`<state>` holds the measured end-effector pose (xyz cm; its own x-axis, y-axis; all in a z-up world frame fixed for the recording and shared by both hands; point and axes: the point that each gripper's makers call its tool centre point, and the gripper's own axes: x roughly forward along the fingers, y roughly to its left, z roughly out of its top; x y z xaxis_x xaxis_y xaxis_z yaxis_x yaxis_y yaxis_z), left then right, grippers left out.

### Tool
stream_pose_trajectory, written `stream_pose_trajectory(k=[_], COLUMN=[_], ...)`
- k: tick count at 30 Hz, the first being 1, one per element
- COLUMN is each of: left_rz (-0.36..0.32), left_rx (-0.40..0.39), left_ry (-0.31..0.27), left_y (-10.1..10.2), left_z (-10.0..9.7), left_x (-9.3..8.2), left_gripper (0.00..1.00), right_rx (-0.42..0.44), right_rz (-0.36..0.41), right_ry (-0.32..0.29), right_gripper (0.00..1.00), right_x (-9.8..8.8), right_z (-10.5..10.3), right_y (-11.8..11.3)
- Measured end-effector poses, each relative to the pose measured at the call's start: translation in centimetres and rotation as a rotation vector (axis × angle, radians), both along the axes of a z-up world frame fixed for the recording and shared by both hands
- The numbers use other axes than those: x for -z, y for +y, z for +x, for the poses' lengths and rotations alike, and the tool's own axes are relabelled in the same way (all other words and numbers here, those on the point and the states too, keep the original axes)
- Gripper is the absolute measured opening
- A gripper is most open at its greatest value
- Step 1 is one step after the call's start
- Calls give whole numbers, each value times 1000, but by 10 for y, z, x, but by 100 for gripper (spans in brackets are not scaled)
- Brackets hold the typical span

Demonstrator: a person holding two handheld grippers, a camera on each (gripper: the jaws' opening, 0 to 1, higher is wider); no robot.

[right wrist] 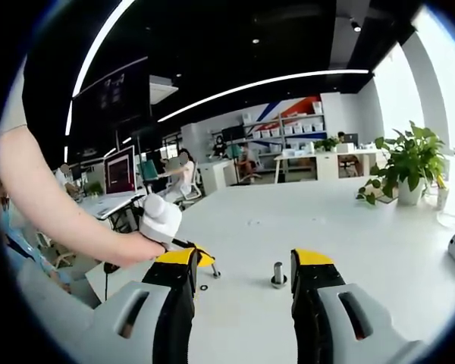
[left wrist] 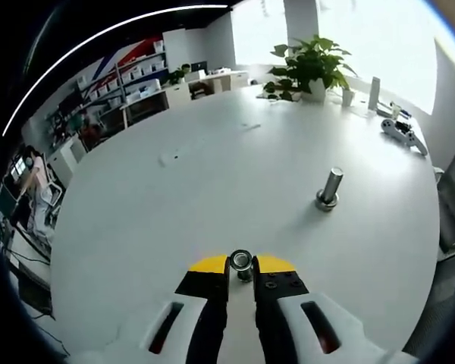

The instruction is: Place the washer onto the threaded stud by aligning its center hole with the stud, sliding it down to the base, and recovering from edge contact or off-axis alignment until the washer reaches the visible bottom stop.

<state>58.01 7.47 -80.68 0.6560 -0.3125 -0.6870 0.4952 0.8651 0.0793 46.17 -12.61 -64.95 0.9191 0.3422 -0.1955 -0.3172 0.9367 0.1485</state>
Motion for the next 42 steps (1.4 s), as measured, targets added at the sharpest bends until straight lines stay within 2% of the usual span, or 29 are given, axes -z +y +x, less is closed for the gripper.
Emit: stream_pose_trajectory(k=[8,21,35,42], left_rz=[14,-1,-21,-48], left_rx=[6,-5,-18,-30], left_ry=[14,37,14,-12], left_y=[0,-2,-1,-2], left_z=[0,-2,-4,-9], left_x=[7,11,0,-15], left_gripper=[10,10,12,12], right_rx=[-2,-2,-5,-12], right_rz=[-2,-2,-4,-13], right_ry=[-2,0,0,-4], right_gripper=[52,52,52,52], right_x=[0,0,0,0], right_z=[0,1,0,-2], right_y=[1,0,1,3])
